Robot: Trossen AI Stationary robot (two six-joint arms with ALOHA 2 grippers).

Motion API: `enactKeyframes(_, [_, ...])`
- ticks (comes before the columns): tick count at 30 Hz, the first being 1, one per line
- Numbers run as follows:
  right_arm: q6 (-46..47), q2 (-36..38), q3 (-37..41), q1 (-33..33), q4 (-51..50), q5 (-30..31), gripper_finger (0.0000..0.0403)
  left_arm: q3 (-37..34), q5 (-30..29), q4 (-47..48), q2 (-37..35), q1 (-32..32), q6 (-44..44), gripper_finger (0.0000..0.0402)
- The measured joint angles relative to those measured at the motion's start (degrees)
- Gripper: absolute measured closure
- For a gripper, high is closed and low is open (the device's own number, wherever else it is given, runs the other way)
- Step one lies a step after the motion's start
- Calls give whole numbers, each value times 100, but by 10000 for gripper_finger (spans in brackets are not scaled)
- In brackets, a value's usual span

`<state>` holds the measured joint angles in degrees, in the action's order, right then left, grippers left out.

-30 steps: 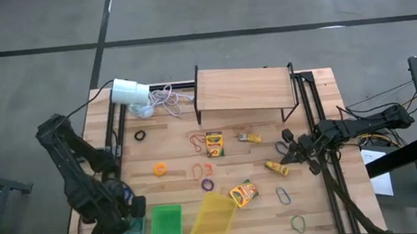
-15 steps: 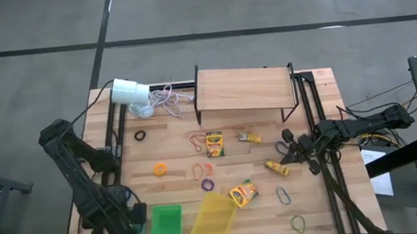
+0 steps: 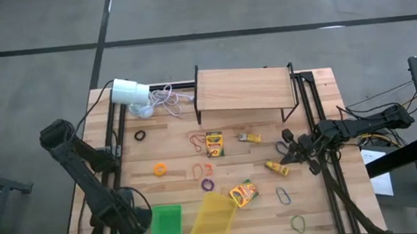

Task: Pick & Place Office Desk Supplies
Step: Put the blue rubberband into the blue bin, then put the orange rubberband into the blue bin

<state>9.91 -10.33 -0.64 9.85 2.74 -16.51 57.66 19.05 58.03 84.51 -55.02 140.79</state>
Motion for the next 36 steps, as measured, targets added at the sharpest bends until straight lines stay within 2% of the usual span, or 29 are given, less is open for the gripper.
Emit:
enactKeyframes(4, [0,0,1,1,-2,0,394,-382,147,-593,-2,0,-2,400])
enactKeyframes(9, [0,0,0,-1,0,-1,394,-552,157,-898,-2,0,-29,394])
enactKeyframes(21, [0,2,1,0,0,1,394,-548,-14,-1026,-16,0,-44,312])
enactKeyframes(25, [0,3,0,0,0,0,394,-548,-14,-1024,-48,4,-42,303])
enactKeyframes(30, [0,4,0,2,0,1,394,-548,-41,-1022,-369,44,22,302])
enactKeyframes(36, [0,3,0,2,-1,-1,394,-509,-451,-694,-1024,238,34,302])
